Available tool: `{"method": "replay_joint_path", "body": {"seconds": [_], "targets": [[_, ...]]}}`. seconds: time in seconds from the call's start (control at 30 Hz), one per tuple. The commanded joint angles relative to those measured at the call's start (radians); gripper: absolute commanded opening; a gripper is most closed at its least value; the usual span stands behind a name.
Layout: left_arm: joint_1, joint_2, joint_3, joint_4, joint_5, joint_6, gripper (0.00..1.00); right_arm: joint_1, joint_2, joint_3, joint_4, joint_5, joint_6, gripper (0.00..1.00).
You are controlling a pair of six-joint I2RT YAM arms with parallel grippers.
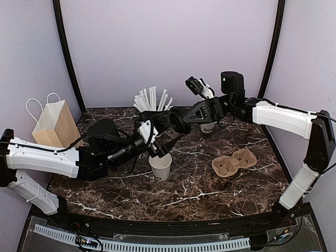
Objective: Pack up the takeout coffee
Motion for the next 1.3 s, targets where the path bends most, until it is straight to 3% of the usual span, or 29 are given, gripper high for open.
{"method": "replay_joint_path", "body": {"seconds": [0.0, 0.67, 1.27], "targets": [[0.046, -0.003, 0.043, 0.012, 0.08, -0.108, 0.79, 0.0, -0.034, 0.006, 0.056, -0.018, 0.029, 0.11], [0.09, 0.072, 0.063, 0.002, 0.144, -0.155, 0.78, 0.003, -0.039, 0.013, 0.07, -0.019, 0.045, 0.11], [0.105, 0.13, 0.055, 0.144, 0.1, -0.181, 0.8, 0.006, -0.034, 0.012, 0.119, -0.019, 0.089, 0.11]]}}
